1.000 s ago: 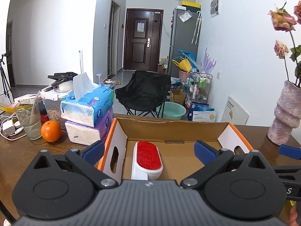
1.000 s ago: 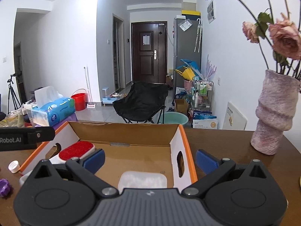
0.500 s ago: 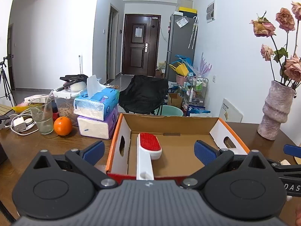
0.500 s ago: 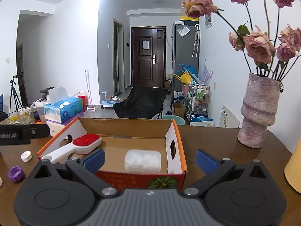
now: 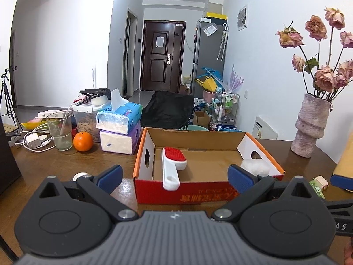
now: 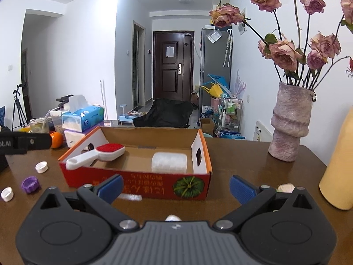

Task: Organize rigid objects
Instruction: 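Withdraw both tools from the cardboard box toward the caps on the table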

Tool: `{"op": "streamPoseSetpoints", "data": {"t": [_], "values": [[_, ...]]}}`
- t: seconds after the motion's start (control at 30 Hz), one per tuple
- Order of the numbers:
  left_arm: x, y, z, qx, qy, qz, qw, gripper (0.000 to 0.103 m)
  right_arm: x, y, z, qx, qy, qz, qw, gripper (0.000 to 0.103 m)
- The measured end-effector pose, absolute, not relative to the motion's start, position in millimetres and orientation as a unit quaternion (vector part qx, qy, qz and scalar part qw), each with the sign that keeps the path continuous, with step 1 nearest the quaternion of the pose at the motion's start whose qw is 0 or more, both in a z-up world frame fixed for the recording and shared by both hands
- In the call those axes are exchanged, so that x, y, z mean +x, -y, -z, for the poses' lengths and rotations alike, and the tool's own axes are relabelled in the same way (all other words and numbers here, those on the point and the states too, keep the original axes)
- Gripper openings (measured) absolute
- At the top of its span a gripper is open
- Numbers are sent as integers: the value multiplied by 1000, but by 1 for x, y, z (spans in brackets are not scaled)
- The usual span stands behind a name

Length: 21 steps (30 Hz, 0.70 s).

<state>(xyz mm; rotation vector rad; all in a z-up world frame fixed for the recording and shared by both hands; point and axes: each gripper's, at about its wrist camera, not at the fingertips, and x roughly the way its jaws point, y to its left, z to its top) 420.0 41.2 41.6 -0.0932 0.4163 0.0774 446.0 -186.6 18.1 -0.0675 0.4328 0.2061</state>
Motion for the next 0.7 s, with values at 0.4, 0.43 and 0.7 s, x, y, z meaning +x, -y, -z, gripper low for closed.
{"op": "streamPoseSetpoints", "data": {"t": [0.4,0.43,0.7], "values": [[369,-45,-33,-49,-216,-38,975,103,397,186,-2,-48,-226,-100,968,103],[365,-46,-32,-49,-217,-38,974,103,393,186,0,-48,-227,-101,967,103],[336,-58,-19,-50,-229,-45,971,103,367,181,9,-47,-230,-96,967,103]]}}
